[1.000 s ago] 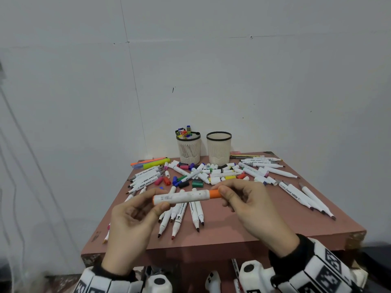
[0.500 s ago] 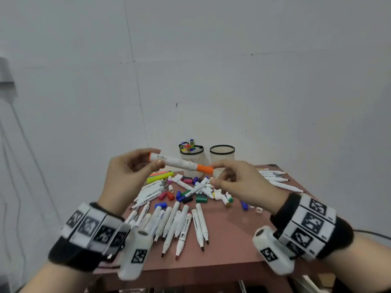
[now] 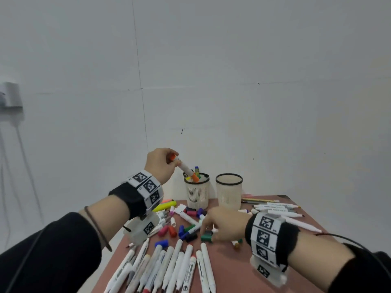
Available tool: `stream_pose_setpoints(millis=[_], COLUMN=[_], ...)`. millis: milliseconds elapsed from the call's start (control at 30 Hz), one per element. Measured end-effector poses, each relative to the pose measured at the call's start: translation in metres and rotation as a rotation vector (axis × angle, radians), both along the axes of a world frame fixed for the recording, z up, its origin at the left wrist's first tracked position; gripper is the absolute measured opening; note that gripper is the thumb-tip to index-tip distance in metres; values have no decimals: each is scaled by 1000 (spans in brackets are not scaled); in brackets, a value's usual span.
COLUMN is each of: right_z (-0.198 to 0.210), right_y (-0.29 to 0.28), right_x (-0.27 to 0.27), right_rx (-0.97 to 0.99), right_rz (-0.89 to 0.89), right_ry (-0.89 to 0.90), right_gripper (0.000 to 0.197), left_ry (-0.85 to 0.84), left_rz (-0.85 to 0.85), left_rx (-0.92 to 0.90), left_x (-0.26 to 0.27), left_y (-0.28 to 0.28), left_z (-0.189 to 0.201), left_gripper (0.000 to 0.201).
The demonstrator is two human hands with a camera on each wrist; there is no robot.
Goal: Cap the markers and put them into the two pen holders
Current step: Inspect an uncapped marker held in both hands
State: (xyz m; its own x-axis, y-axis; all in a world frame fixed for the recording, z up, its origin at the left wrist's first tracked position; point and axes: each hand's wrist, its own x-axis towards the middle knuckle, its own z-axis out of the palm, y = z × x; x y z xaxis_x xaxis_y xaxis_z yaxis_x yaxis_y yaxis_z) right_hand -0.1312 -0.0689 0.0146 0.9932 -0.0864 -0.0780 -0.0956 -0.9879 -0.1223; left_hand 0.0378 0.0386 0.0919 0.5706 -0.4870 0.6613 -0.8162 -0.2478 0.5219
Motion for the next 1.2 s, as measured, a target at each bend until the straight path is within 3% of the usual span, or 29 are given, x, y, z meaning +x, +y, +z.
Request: stream_pose_setpoints(millis=[233,667,867,1067,1200], right_z=[-5,-21,-8,18,26], right_y=[-1,-14,-28,-37,-39], right_x=[25,36,25,1,-15], right_rx=[-203,-353,-264,45,197], right_rz=[240,311,290,179,94], right_ry=[216,354,156,-131,-244], right_gripper=[33,36,33,21,17], left_ry=[-56,59,67,77,54], left_rz=[66,76,55,54,-12], left_rx=[98,159,130,296,531], left_x=[32,59,61,61,56], left_y=[-30,-76,-93,-103,-103], left_z=[2,-17,-30,-46,-52], left_gripper=[20,22,21,25,31])
